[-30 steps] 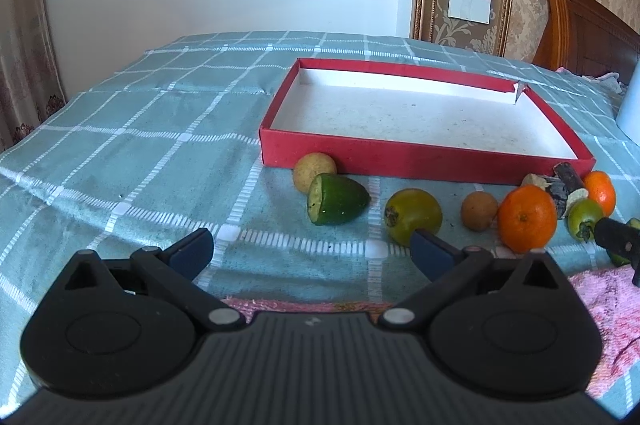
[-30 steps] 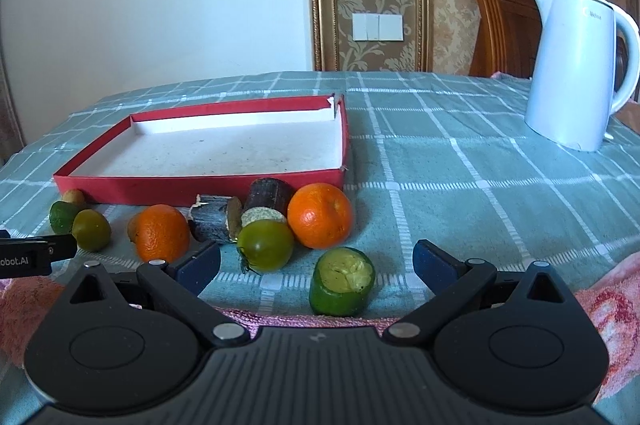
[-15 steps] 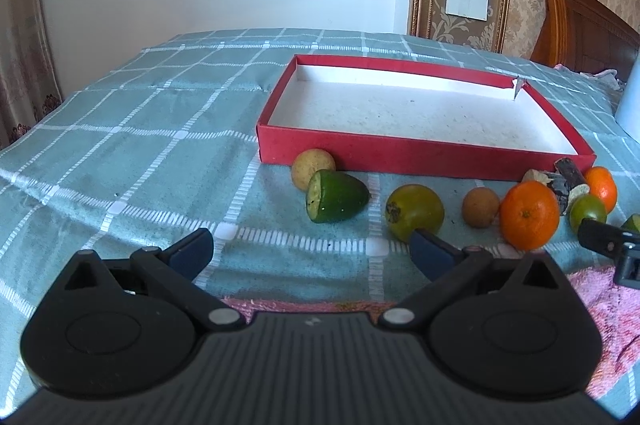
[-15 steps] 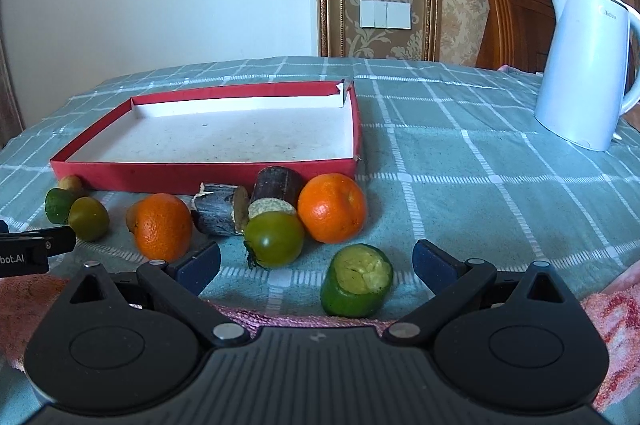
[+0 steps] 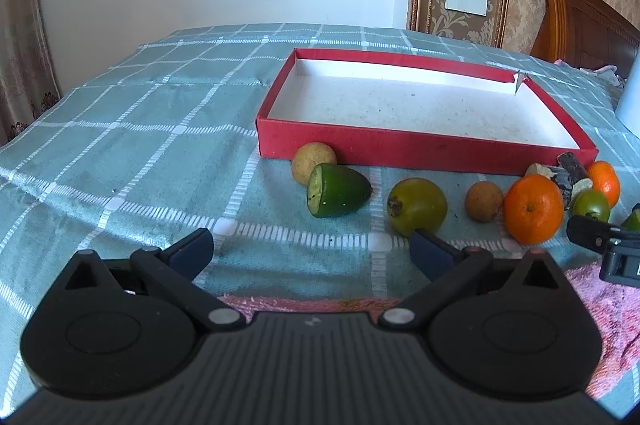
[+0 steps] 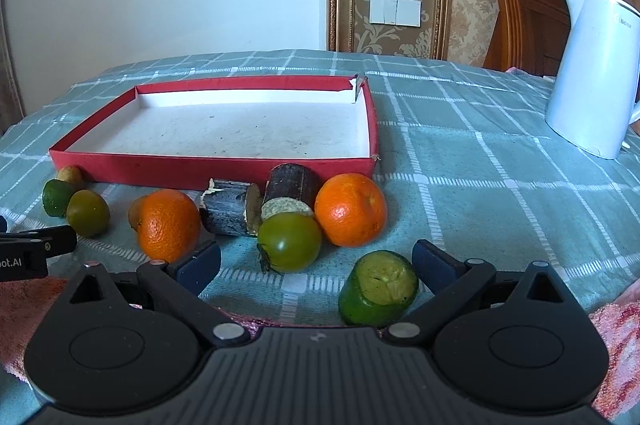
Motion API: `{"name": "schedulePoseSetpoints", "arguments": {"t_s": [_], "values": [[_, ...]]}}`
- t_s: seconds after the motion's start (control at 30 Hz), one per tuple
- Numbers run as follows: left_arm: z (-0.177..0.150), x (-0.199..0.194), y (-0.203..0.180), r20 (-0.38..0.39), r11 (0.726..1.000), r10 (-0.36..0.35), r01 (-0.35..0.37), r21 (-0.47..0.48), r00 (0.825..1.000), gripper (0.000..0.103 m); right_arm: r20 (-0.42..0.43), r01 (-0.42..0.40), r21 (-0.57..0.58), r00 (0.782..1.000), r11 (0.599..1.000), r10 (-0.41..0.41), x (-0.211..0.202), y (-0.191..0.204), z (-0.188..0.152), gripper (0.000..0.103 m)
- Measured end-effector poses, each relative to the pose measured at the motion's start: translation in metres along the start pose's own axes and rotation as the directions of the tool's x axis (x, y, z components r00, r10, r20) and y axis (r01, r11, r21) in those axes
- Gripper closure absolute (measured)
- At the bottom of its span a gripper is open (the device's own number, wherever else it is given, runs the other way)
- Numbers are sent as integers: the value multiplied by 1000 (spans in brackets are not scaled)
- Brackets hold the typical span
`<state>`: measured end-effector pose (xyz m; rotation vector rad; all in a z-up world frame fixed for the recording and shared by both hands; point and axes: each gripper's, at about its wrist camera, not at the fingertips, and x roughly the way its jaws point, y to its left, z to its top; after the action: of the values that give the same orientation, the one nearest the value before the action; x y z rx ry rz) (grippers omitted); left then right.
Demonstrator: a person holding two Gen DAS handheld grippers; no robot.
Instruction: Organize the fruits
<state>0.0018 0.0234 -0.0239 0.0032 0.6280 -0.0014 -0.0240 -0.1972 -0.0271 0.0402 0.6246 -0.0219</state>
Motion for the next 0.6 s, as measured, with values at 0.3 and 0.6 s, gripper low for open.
{"name": "schedulePoseSetpoints", "arguments": {"t_s": [0.3, 0.6], "values": [[1, 1, 0, -3, 1000, -3, 3, 1, 1000, 0, -11, -3, -2, 1000, 1000, 3, 2, 0, 1, 0], [1, 2, 0, -3, 1000, -5, 5, -3, 1000, 0, -10, -4, -14, 1000, 1000, 4, 4, 4, 1, 1]]}}
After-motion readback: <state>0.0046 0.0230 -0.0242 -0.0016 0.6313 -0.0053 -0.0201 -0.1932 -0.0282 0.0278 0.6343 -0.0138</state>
